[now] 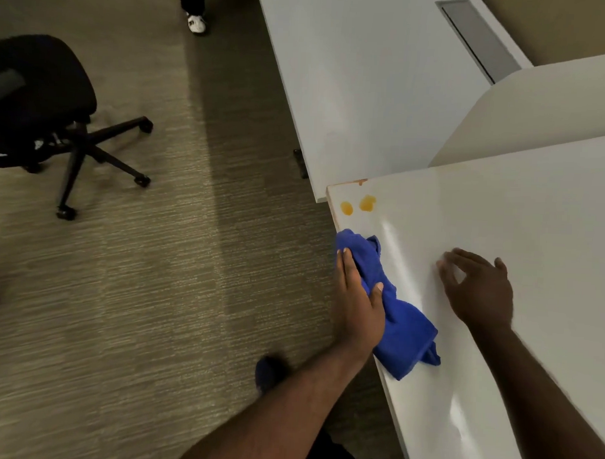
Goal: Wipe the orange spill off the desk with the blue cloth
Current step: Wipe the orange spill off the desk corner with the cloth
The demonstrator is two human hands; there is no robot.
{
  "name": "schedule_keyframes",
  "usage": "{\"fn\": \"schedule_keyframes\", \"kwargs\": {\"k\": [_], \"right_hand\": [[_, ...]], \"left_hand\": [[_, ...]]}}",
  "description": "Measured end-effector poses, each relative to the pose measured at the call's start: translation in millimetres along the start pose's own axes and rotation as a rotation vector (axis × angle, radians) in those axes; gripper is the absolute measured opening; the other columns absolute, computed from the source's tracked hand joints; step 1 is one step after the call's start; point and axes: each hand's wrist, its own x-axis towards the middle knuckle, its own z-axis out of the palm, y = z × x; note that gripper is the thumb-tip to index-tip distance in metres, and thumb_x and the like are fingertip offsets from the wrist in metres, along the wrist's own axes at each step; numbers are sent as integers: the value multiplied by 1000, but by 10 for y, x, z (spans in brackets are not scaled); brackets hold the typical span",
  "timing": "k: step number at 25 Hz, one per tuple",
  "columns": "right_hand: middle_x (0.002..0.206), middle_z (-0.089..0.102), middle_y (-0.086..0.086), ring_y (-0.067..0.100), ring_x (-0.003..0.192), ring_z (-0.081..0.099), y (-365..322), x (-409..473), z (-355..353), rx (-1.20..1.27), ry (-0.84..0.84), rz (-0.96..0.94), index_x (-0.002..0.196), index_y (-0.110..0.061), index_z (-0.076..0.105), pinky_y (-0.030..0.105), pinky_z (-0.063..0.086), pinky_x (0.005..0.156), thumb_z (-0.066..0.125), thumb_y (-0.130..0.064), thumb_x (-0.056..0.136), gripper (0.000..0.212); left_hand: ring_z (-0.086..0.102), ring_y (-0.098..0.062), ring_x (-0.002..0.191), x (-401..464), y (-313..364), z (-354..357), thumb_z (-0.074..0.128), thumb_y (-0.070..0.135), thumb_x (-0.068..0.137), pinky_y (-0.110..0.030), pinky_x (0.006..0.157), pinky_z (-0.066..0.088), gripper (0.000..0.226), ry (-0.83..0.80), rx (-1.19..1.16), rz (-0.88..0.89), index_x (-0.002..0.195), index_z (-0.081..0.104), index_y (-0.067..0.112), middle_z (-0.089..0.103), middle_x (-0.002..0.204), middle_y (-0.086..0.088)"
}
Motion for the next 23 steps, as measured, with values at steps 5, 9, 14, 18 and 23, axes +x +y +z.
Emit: {"fn": "schedule_keyframes", "kwargs": {"k": [5, 9, 14, 18, 23], "right_hand": [[122, 68, 6, 22, 115, 61, 1, -49, 73, -15, 55, 10, 113, -16, 69, 51, 27, 113, 56, -35, 93, 31], [125, 66, 7, 26, 115, 61, -1, -88, 130, -30, 93, 14, 115, -15, 67, 53, 32, 109, 57, -32, 94, 29], [128, 64, 5, 25, 117, 58, -3, -104, 171, -47, 86, 28, 119, -17, 64, 52, 35, 107, 53, -36, 95, 32], [135, 59, -1, 24, 124, 53, -7, -58, 146, -62, 21, 40, 125, -22, 61, 47, 43, 101, 54, -35, 94, 34], [137, 57, -6, 21, 130, 50, -27, -18, 132, -19, -20, 97, 124, -27, 62, 39, 47, 93, 55, -40, 92, 35]], "left_hand": [[5, -17, 154, 295, 18, -107, 52, 25, 102, -29, 126, 2, 74, -33, -158, 6, 157, 4, 9, 3, 167, -4], [3, -13, 153, 78, -56, -30, 48, 37, 102, -9, 115, -15, 74, 8, -107, 1, 157, 4, 12, 3, 167, -2], [4, -15, 154, 230, -102, -112, 52, 29, 101, -34, 126, 6, 76, -69, -212, 53, 157, 4, 10, 3, 167, -3], [5, -16, 154, 589, -97, -206, 53, 22, 101, -32, 126, 8, 75, -110, -257, 37, 156, 4, 9, 3, 167, -4], [7, -15, 153, 248, -130, -97, 54, 29, 101, -22, 123, 2, 76, -67, -204, 7, 157, 5, 11, 4, 167, -2]]}}
